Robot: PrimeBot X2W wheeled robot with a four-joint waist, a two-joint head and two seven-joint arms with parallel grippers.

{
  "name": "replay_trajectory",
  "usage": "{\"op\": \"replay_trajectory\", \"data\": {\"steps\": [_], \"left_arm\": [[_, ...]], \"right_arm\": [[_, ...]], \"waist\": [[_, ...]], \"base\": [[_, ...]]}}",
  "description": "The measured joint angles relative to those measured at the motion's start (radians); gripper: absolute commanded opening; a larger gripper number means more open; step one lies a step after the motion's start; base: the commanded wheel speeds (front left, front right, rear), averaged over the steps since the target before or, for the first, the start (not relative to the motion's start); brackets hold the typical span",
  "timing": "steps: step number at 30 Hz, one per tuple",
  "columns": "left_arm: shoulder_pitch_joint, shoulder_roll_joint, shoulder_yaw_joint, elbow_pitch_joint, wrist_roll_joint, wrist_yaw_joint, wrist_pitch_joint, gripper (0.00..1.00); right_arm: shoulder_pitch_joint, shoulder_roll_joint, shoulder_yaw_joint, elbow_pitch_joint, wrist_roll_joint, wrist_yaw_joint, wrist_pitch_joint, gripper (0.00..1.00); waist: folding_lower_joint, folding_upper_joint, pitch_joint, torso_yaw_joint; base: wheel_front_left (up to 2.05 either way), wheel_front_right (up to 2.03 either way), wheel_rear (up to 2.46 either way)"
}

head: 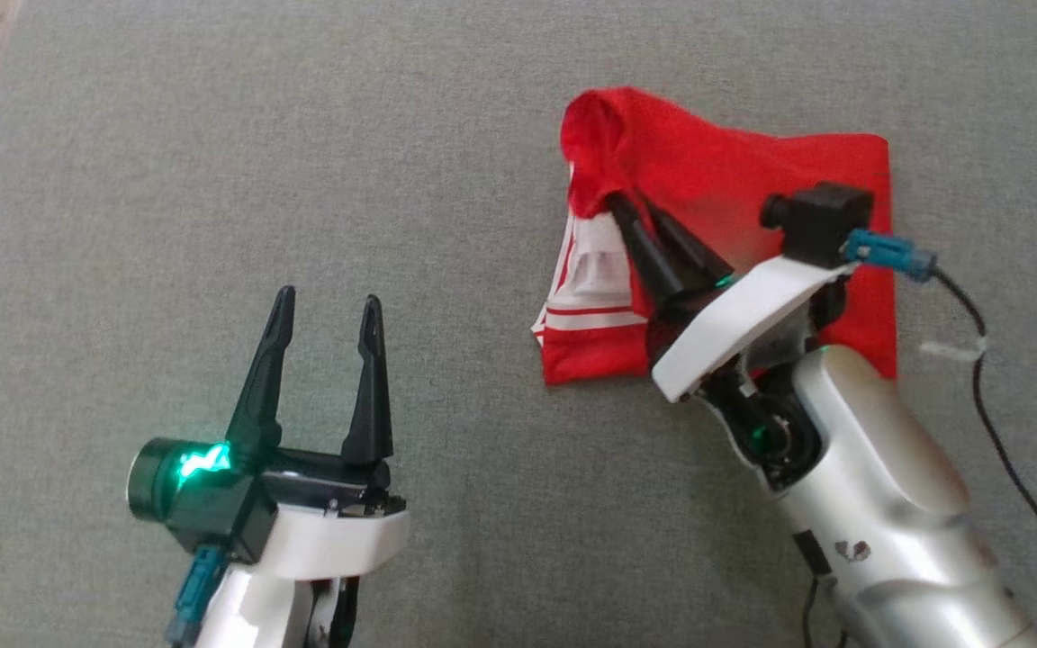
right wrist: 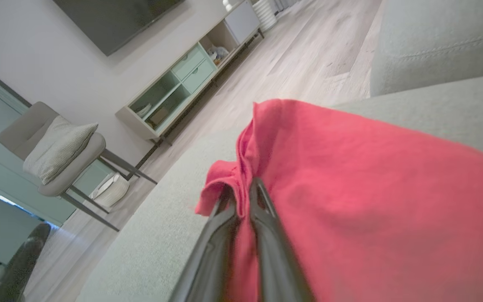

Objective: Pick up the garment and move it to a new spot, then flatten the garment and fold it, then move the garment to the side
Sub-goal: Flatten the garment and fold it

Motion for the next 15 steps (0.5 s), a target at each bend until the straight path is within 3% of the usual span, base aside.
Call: {"op": "replay_trajectory", "data": {"steps": [6,12,15], "left_arm": [[0.001,0.0,-0.004,0.011,-0.002,0.001,0.0,1.0],[0.004,0.0,0.015,0.013,-0.001,0.0,0.0,1.0],[0.007,0.0,0.026,0.015,-0.001,0.0,0.0,1.0]], "right_arm": [[-0.001,0.001,0.039,0.022,0.097,0.0,-0.093,1.0],[0.005,-0.003,-0.055,-0.007,0.092,0.0,-0.212,1.0],[0.032,-0.035,-0.094,-0.034,0.095,0.0,-0.276,1.0]], "waist": [[0.0,0.0,-0.015,-0.007],[-0.0001,0.0,-0.047,-0.047],[-0.0001,0.0,-0.07,-0.072]], "base": [[0.0,0.0,0.0],[0.0,0.0,0.0],[0.0,0.0,0.0]]}}
